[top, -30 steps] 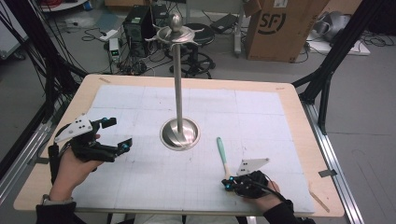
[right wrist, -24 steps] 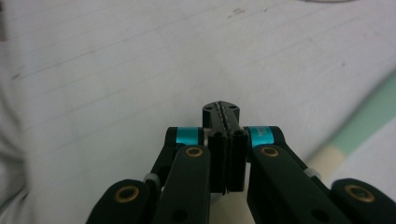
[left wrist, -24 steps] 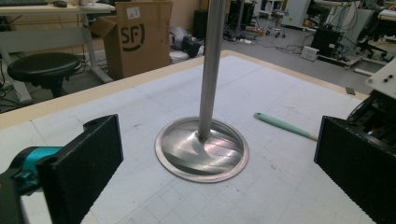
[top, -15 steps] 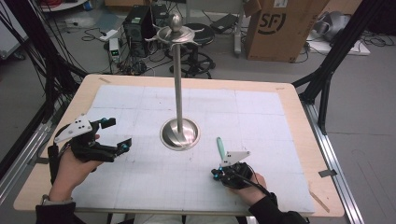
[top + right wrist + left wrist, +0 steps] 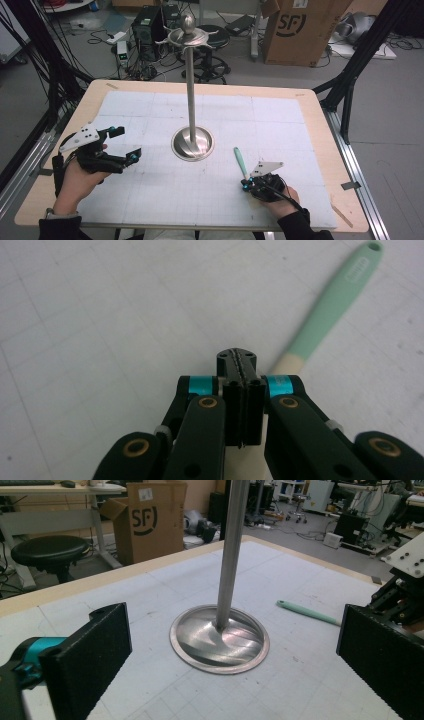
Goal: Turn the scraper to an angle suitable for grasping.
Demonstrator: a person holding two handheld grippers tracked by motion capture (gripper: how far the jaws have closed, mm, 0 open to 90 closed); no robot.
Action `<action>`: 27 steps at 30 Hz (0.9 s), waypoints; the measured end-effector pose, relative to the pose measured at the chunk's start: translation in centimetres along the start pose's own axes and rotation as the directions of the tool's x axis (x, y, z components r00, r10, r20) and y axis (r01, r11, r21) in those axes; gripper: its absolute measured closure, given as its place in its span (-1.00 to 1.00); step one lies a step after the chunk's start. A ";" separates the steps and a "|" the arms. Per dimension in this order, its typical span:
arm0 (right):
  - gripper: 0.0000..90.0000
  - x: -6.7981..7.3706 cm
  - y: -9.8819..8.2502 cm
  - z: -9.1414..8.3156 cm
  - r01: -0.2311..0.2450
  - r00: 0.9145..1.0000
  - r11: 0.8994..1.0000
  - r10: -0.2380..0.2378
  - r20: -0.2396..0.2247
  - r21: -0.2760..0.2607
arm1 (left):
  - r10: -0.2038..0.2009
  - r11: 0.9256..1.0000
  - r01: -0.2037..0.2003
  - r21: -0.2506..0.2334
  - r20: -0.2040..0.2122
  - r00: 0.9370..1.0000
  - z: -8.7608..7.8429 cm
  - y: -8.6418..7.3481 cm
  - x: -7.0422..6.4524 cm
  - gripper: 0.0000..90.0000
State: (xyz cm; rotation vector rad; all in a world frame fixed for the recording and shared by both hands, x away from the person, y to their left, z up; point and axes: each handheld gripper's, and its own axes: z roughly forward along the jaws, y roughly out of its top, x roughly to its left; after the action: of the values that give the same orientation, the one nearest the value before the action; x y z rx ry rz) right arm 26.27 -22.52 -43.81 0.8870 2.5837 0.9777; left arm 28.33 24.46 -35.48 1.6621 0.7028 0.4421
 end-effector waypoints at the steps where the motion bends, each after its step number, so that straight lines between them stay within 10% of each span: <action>1: 1.00 -0.2 -0.2 -0.2 -0.007 1.000 1.000 0.007 0.002 0.000 | 0.001 1.000 -0.001 0.001 0.001 1.000 0.0 0.0 0.0 -0.96; 11: 1.00 -3.1 -2.7 -2.5 -0.076 0.997 0.997 0.076 0.032 0.007 | 0.000 1.000 0.000 0.001 0.001 1.000 0.1 0.0 0.1 -0.96; 15: 1.00 -4.0 -2.8 -2.5 -0.108 0.994 0.994 0.107 -0.018 -0.020 | 0.000 1.000 0.000 0.012 0.005 1.000 0.5 -0.1 0.0 -0.96; 20: 1.00 -5.6 -2.3 -2.7 -0.148 0.988 0.983 0.152 0.031 -0.106 | 0.011 1.000 -0.011 0.015 0.004 1.000 0.6 0.0 -0.3 -0.96; 27: 1.00 -7.9 -1.6 -1.0 -0.194 0.978 0.977 0.199 0.055 -0.090 | 0.015 1.000 -0.015 0.020 0.005 1.000 0.6 -0.1 -0.4 -0.96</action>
State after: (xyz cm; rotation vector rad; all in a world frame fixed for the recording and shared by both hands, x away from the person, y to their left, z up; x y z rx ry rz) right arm 31.32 -28.86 -44.08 1.1490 2.4180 1.0821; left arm 28.46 23.75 -35.63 1.6874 0.6940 0.4427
